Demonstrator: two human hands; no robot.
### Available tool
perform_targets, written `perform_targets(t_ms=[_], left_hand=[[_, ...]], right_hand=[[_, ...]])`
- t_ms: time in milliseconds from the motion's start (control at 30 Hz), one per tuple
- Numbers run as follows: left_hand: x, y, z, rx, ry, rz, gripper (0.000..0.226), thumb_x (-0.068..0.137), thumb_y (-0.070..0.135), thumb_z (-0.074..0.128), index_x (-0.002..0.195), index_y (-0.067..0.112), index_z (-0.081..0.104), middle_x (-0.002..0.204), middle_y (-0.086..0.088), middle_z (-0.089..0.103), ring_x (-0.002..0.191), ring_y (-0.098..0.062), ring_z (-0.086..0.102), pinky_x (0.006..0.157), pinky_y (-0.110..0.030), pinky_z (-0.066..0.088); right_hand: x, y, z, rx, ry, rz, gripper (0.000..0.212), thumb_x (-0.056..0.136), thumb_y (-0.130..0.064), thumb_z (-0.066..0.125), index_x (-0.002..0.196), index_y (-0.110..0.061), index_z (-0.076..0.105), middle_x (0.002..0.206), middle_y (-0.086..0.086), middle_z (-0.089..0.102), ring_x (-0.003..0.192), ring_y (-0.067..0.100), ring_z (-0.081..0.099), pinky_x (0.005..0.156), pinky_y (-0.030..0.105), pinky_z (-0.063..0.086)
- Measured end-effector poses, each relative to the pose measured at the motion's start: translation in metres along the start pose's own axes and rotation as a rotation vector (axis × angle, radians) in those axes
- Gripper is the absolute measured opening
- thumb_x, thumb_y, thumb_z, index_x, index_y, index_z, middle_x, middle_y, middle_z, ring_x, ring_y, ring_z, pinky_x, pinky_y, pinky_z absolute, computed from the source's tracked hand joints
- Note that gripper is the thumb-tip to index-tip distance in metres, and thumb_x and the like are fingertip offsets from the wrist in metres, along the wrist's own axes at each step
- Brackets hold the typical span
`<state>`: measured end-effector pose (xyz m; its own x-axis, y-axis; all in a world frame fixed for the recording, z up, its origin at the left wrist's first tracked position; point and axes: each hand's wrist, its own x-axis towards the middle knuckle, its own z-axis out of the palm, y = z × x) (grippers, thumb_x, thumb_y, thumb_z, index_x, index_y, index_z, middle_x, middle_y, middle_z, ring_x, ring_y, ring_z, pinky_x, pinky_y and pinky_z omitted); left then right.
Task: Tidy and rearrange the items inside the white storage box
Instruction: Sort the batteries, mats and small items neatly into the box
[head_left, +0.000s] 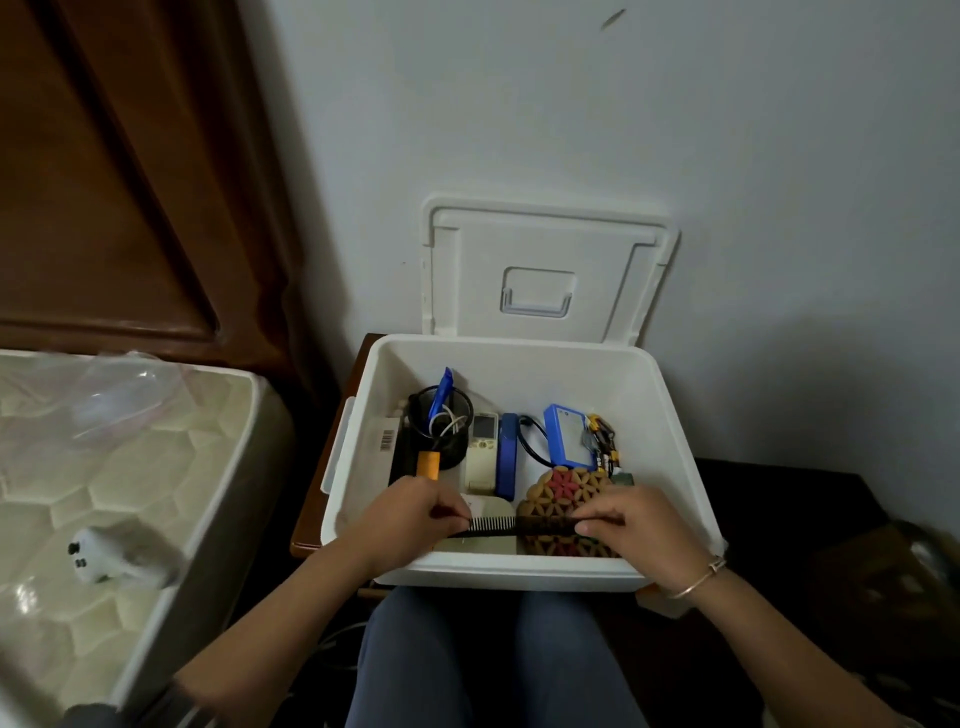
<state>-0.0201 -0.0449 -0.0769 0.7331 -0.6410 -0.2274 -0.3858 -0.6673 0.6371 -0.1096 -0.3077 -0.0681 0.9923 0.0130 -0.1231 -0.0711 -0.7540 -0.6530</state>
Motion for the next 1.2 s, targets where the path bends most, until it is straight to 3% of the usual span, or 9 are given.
perform_targets(t_ms=[67, 167, 300, 400, 600, 767, 900, 1067, 1200], left_hand=[[0.007, 0.001, 0.002, 0.078, 0.011, 0.026, 0.016, 0.091, 0.026, 0.064, 0.104, 0.027, 0.075, 0.099, 0.015, 0.071, 0.086, 0.004, 0.06, 0.075, -0.006, 0.04], [0.016, -0.001, 0.003, 0.207, 0.004, 0.04, 0.018, 0.092, 0.03, 0.062, 0.106, 0.031, 0.074, 0.103, 0.014, 0.071, 0.092, -0.002, 0.063, 0.076, -0.011, 0.042], [0.029, -0.004, 0.009, 0.255, -0.094, 0.053, 0.02, 0.092, 0.028, 0.062, 0.107, 0.028, 0.074, 0.105, 0.013, 0.072, 0.094, -0.001, 0.064, 0.079, -0.009, 0.041], [0.038, -0.005, 0.016, 0.291, -0.206, 0.054, 0.022, 0.092, 0.025, 0.061, 0.109, 0.028, 0.074, 0.108, 0.011, 0.072, 0.097, -0.004, 0.064, 0.087, -0.016, 0.047], [0.05, -0.013, 0.029, 0.261, -0.403, 0.069, 0.02, 0.089, 0.021, 0.063, 0.103, 0.024, 0.077, 0.105, 0.009, 0.073, 0.094, -0.005, 0.064, 0.086, -0.019, 0.049], [0.054, -0.021, 0.037, 0.233, -0.521, 0.086, 0.021, 0.088, 0.023, 0.062, 0.103, 0.027, 0.076, 0.104, 0.012, 0.073, 0.092, -0.002, 0.063, 0.082, -0.017, 0.048], [0.056, -0.028, 0.041, 0.216, -0.593, 0.044, 0.024, 0.093, 0.028, 0.057, 0.113, 0.029, 0.071, 0.116, 0.013, 0.067, 0.103, -0.002, 0.06, 0.094, -0.023, 0.047], [0.058, -0.027, 0.047, 0.124, -0.624, 0.037, 0.03, 0.098, 0.024, 0.052, 0.126, 0.028, 0.063, 0.129, 0.013, 0.061, 0.115, 0.002, 0.053, 0.093, -0.003, 0.033], [0.06, -0.025, 0.044, 0.1, -0.744, 0.029, 0.037, 0.099, 0.015, 0.043, 0.128, 0.03, 0.062, 0.133, 0.01, 0.058, 0.12, -0.003, 0.05, 0.102, -0.016, 0.035]], right_hand=[[-0.003, 0.006, -0.008, -0.102, 0.074, -0.014, 0.016, 0.083, -0.019, 0.071, 0.098, -0.021, 0.075, 0.09, -0.01, 0.07, 0.083, -0.005, 0.059, 0.081, 0.011, 0.045], [-0.003, 0.022, -0.027, -0.353, 0.335, -0.006, 0.032, 0.084, -0.02, 0.069, 0.116, -0.014, 0.066, 0.119, 0.005, 0.063, 0.116, 0.022, 0.055, 0.1, 0.039, 0.044], [0.01, 0.039, -0.037, -0.285, 0.287, 0.299, 0.067, 0.092, -0.027, 0.057, 0.147, -0.009, 0.024, 0.156, 0.013, 0.02, 0.144, 0.029, 0.021, 0.115, 0.043, 0.026], [0.022, 0.048, -0.033, -0.132, 0.253, 0.338, 0.067, 0.096, -0.025, 0.049, 0.149, -0.009, 0.012, 0.154, 0.014, 0.021, 0.132, 0.031, 0.041, 0.101, 0.04, 0.043], [0.028, 0.057, -0.032, -0.035, 0.339, 0.353, 0.061, 0.099, -0.02, 0.043, 0.151, -0.013, 0.012, 0.141, 0.016, 0.044, 0.12, 0.029, 0.049, 0.085, 0.024, 0.033], [0.03, 0.062, -0.028, -0.054, 0.353, 0.351, 0.058, 0.1, -0.018, 0.04, 0.151, -0.014, 0.011, 0.14, 0.015, 0.042, 0.117, 0.028, 0.05, 0.084, 0.026, 0.035], [0.03, 0.063, -0.027, -0.076, 0.359, 0.338, 0.058, 0.1, -0.018, 0.041, 0.15, -0.014, 0.012, 0.138, 0.015, 0.042, 0.106, 0.022, 0.051, 0.079, 0.026, 0.036], [0.031, 0.065, -0.026, -0.092, 0.359, 0.325, 0.058, 0.099, -0.019, 0.043, 0.149, -0.015, 0.014, 0.131, 0.014, 0.046, 0.092, 0.013, 0.044, 0.06, 0.015, 0.032], [0.032, 0.066, -0.026, -0.11, 0.357, 0.329, 0.058, 0.099, -0.02, 0.043, 0.148, -0.014, 0.014, 0.13, 0.014, 0.046, 0.09, 0.011, 0.043, 0.057, 0.007, 0.027]])
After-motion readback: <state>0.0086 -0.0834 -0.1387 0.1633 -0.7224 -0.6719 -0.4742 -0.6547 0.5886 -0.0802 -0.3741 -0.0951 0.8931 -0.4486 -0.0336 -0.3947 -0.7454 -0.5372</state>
